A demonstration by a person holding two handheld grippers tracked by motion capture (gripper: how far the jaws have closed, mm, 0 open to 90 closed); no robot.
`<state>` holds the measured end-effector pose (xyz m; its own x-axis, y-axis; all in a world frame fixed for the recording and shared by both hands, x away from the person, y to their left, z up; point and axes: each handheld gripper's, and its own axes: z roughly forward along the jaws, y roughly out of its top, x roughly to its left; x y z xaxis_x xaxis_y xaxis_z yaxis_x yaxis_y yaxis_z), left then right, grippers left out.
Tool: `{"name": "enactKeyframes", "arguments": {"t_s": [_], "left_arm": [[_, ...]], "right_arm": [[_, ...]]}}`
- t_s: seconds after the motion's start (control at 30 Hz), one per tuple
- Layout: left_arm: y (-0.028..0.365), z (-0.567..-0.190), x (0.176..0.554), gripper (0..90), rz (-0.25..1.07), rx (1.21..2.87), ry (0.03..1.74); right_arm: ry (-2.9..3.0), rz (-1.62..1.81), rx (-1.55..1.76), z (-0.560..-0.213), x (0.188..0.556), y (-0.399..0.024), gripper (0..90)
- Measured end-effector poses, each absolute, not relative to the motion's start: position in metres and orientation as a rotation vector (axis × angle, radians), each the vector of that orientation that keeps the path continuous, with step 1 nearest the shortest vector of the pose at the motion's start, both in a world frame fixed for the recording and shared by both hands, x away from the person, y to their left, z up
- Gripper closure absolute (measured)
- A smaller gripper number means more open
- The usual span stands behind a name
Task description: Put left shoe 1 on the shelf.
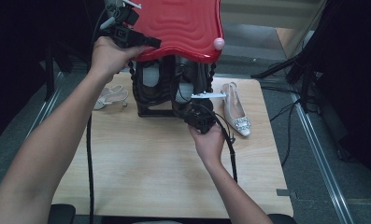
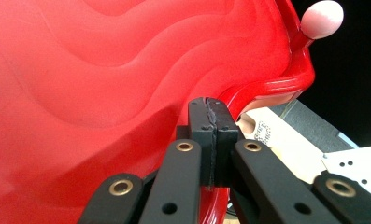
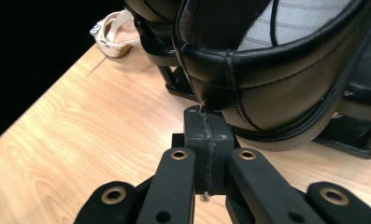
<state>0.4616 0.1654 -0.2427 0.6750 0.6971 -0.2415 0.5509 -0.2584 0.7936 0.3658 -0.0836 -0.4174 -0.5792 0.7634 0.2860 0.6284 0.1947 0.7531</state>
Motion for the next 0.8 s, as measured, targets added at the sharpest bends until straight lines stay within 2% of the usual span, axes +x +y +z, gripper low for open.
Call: {"name": "enactKeyframes", "arguments": {"t_s": [0.8], "left_arm": [[0.164, -0.242, 0.461, 90.0, 0.221, 1.965, 0.972]], "right_arm": [[2.215, 1.259, 1.378, -0.396, 0.403, -0.081, 90.0]]}}
